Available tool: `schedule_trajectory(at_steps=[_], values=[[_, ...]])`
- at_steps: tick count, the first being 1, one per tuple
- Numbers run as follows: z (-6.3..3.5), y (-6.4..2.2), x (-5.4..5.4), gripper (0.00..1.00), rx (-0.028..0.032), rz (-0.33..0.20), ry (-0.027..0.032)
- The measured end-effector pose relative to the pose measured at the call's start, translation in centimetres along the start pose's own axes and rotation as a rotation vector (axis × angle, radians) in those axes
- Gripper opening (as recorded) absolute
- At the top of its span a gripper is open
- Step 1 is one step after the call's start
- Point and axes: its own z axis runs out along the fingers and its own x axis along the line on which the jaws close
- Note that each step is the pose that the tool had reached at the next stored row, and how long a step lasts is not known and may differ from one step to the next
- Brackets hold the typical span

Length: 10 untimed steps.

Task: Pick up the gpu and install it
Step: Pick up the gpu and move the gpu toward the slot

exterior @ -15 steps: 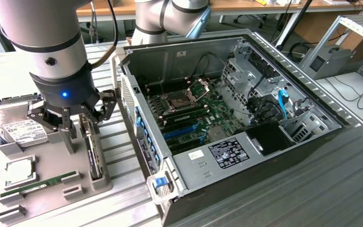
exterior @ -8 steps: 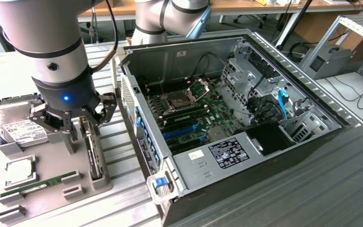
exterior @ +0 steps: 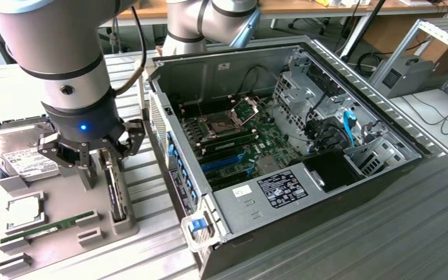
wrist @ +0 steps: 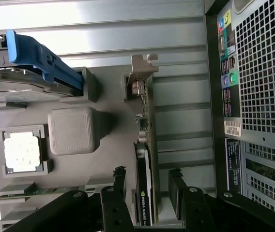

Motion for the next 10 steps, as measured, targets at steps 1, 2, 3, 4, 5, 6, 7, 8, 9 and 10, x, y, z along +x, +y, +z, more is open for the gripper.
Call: schedule_trajectory(at_steps=[1,2,3,4,5,6,7,8,9,10], values=[[0.01,-0.08,0.0,0.48,0.0000,0.000,0.0000],[0.19,-0.12,0.0,0.48,-0.0003,0.000,-0.0003],[0.33,-0.14,0.0,0.48,-0.0001,0.000,-0.0001],[0.48,-0.16,0.0,0.48,-0.0001,0.000,-0.0001],[0.70,-0.18,0.0,0.48,-0.0002,0.000,-0.0002],[0.86,-0.20,0.0,0.48,-0.0001,0.000,-0.0001],[1.02,-0.22,0.0,0.48,-0.0001,0.000,-0.0001],[1.24,-0.25,0.0,0.48,-0.0001,0.000,-0.0001],[1.45,-0.28,0.0,0.48,0.0000,0.000,0.0000],[1.59,-0.30,0.0,0.48,0.0000,0.000,0.0000]])
